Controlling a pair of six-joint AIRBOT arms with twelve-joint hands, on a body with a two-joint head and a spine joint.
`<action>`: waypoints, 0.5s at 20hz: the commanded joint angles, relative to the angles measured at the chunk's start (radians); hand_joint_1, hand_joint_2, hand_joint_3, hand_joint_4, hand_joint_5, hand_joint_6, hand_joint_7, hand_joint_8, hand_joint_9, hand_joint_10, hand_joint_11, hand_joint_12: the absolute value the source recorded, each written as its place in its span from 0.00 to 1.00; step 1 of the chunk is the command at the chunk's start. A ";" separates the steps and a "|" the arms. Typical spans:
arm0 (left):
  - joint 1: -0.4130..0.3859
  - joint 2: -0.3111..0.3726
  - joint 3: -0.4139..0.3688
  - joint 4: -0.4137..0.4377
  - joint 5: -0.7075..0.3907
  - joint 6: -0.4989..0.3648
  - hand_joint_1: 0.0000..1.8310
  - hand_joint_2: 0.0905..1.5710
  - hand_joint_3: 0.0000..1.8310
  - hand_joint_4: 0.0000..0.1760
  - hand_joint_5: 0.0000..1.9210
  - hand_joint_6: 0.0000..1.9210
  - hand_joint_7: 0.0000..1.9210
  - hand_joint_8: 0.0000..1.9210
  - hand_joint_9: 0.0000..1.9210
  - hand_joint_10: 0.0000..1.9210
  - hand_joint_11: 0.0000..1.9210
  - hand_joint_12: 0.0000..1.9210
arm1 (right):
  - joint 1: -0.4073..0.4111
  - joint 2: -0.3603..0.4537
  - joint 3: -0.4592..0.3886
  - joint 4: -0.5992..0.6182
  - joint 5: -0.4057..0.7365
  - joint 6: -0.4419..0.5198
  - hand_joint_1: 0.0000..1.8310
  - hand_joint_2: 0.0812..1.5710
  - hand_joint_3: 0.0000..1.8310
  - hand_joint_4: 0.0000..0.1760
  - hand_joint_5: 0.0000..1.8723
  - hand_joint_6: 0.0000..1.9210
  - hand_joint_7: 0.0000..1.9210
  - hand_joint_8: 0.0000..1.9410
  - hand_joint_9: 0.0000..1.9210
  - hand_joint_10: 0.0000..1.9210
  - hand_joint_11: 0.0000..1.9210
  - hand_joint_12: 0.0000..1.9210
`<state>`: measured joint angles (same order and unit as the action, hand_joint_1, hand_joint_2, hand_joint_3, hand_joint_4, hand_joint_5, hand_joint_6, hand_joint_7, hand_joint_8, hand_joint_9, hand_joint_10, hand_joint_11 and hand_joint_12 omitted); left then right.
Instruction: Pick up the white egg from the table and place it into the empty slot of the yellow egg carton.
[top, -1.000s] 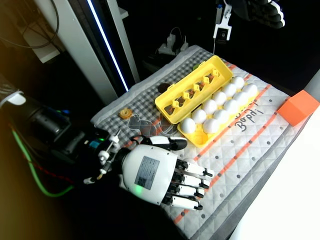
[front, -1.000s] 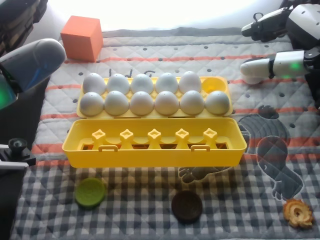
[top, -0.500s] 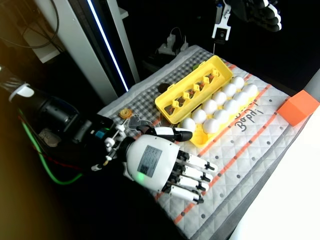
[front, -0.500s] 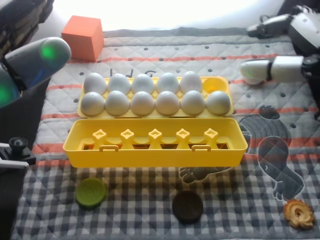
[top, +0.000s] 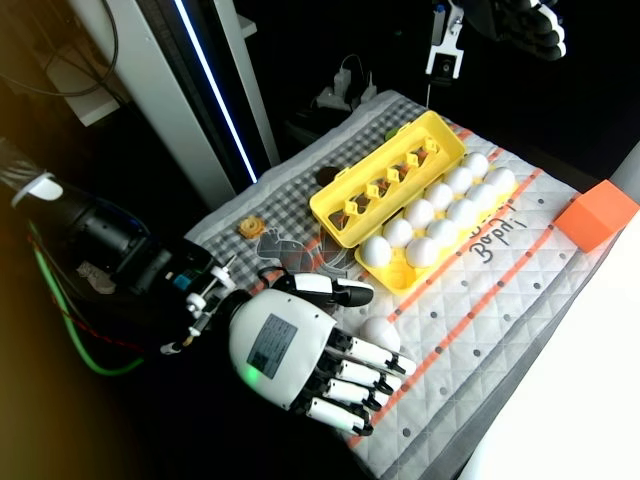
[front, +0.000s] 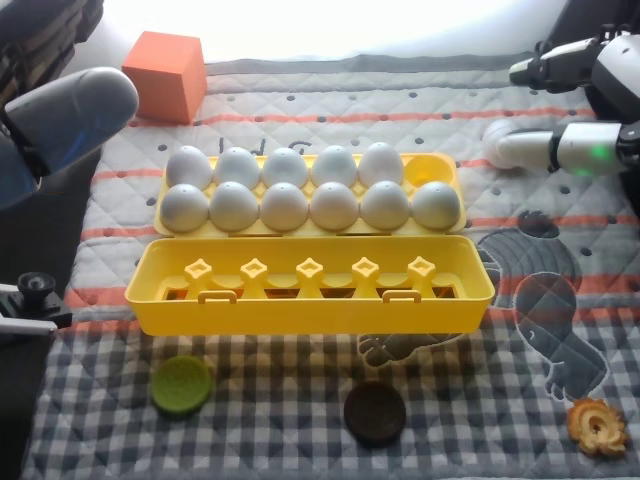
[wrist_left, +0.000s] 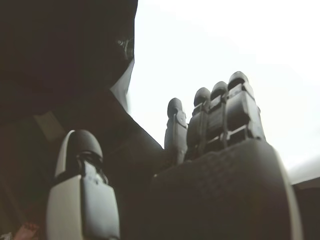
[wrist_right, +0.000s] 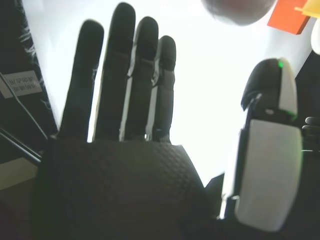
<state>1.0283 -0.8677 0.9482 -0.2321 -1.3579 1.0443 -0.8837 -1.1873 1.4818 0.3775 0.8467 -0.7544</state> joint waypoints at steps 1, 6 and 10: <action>-0.011 0.004 0.000 0.004 -0.120 -0.008 0.23 0.58 0.00 0.74 0.12 0.00 0.06 0.00 0.02 0.00 0.00 0.00 | 0.004 0.015 0.002 -0.004 0.100 0.005 0.39 0.55 0.00 0.00 0.40 0.00 0.39 0.00 0.37 0.00 0.06 0.72; -0.009 0.003 0.000 0.002 -0.121 -0.008 0.24 0.58 0.00 0.63 0.12 0.00 0.07 0.00 0.02 0.00 0.00 0.00 | 0.006 0.028 -0.001 -0.089 0.081 0.005 0.43 0.54 0.00 0.00 0.42 0.00 0.45 0.01 0.43 0.02 0.11 0.74; -0.007 0.002 0.000 0.001 -0.125 -0.008 0.27 0.57 0.00 0.56 0.13 0.00 0.06 0.00 0.01 0.00 0.00 0.00 | 0.006 0.027 0.000 -0.116 0.080 0.011 0.45 0.53 0.00 0.07 0.44 0.01 0.45 0.00 0.44 0.01 0.16 0.70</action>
<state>1.0283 -0.8677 0.9482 -0.2363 -1.3586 1.0447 -0.8890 -1.1648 1.4776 0.2520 0.8101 -0.7525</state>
